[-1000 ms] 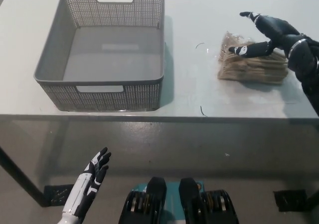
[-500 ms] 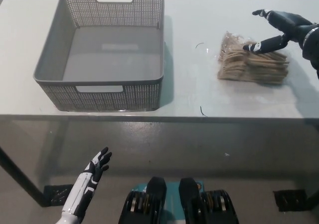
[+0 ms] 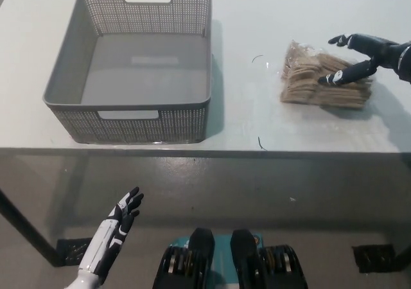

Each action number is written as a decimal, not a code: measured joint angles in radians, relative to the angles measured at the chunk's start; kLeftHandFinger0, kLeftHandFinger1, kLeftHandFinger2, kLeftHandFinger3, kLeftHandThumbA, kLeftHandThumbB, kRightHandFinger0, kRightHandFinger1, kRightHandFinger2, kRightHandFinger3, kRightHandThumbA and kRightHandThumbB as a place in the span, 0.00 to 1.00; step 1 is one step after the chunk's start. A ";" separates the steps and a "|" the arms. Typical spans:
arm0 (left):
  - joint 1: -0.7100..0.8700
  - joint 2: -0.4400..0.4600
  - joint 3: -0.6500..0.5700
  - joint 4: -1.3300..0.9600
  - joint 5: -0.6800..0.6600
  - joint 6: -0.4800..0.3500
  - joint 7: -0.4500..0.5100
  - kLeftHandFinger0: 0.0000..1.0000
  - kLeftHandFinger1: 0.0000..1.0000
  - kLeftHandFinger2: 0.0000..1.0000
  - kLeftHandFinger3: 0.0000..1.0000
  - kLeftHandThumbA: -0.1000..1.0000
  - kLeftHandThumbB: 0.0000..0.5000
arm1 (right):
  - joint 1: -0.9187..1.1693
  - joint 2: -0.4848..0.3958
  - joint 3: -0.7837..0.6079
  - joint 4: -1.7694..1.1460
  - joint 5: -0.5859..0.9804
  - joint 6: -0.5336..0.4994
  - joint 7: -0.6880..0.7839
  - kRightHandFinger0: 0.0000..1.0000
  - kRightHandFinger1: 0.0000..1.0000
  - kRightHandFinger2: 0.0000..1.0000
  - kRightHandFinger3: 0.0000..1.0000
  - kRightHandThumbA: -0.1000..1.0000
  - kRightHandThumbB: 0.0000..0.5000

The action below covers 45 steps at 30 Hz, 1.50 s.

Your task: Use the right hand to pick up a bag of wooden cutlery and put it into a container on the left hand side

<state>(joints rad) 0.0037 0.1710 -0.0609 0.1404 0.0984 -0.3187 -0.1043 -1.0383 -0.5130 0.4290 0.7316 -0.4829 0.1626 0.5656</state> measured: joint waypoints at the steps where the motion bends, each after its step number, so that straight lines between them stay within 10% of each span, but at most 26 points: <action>1: -0.003 0.000 0.000 0.000 0.000 0.000 0.000 1.00 1.00 1.00 1.00 0.96 0.05 | -0.002 -0.002 0.000 0.002 0.004 -0.004 0.012 1.00 1.00 1.00 1.00 0.85 1.00; 45: -0.054 0.018 -0.003 0.000 -0.002 0.003 -0.034 1.00 1.00 1.00 1.00 0.97 0.19 | -0.129 0.113 0.086 0.457 -0.033 -0.159 -0.048 1.00 1.00 1.00 1.00 0.73 1.00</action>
<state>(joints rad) -0.0501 0.1891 -0.0634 0.1406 0.0965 -0.3153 -0.1386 -1.1670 -0.4002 0.5147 1.1884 -0.5164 0.0040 0.5175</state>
